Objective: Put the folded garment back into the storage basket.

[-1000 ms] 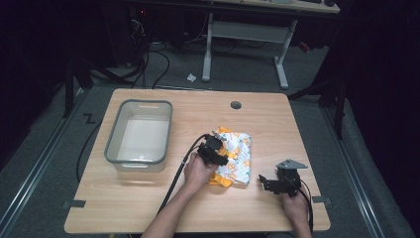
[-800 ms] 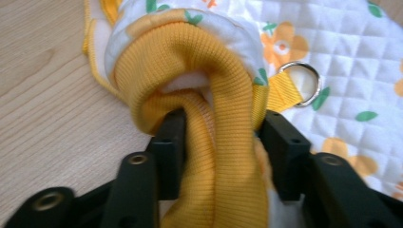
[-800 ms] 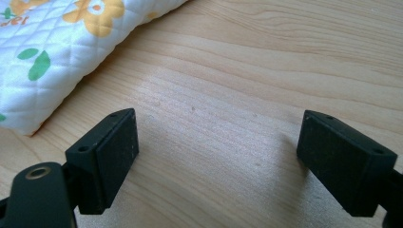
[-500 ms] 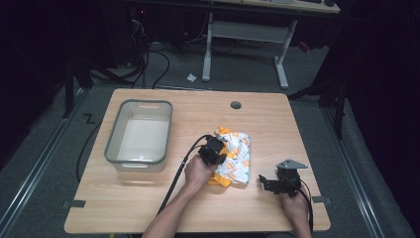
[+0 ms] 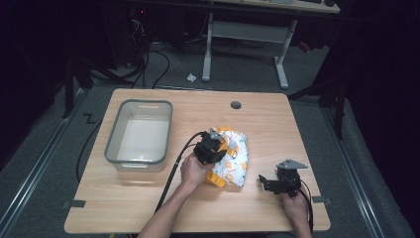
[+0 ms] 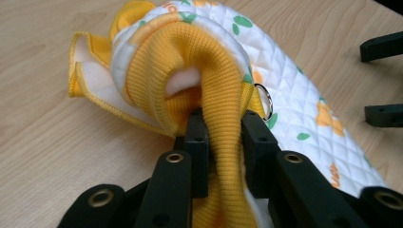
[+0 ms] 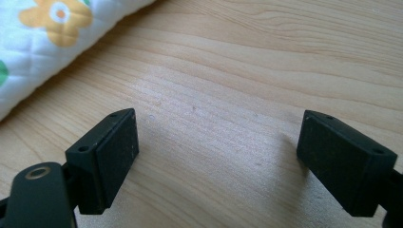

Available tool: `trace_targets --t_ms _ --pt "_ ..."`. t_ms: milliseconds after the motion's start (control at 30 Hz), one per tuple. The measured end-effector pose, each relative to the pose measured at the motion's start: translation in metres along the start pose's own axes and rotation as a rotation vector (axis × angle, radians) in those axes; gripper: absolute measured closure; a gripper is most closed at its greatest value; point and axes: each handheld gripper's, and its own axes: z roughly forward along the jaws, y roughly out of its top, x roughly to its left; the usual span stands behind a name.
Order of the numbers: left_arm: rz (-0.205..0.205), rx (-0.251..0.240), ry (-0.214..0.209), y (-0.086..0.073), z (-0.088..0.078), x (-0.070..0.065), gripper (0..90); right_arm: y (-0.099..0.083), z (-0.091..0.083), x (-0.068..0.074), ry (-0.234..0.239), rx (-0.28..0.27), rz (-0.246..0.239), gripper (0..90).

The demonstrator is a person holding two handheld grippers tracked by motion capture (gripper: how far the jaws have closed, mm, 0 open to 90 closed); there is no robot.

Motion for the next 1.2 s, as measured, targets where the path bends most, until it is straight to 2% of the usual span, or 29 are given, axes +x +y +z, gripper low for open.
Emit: trace_targets --t_ms 200,567,1200 --pt "-0.002 -0.049 -0.013 0.003 -0.020 0.003 75.8 0.000 0.000 0.000 0.000 0.000 0.000 13.8" --pt "-0.019 -0.097 -0.020 0.004 -0.046 0.010 75.8 0.000 0.000 0.000 0.000 -0.001 0.000 13.8" --pt "-0.049 -0.171 0.007 0.001 -0.090 0.028 75.9 0.000 0.000 0.000 0.000 -0.001 0.001 13.8"
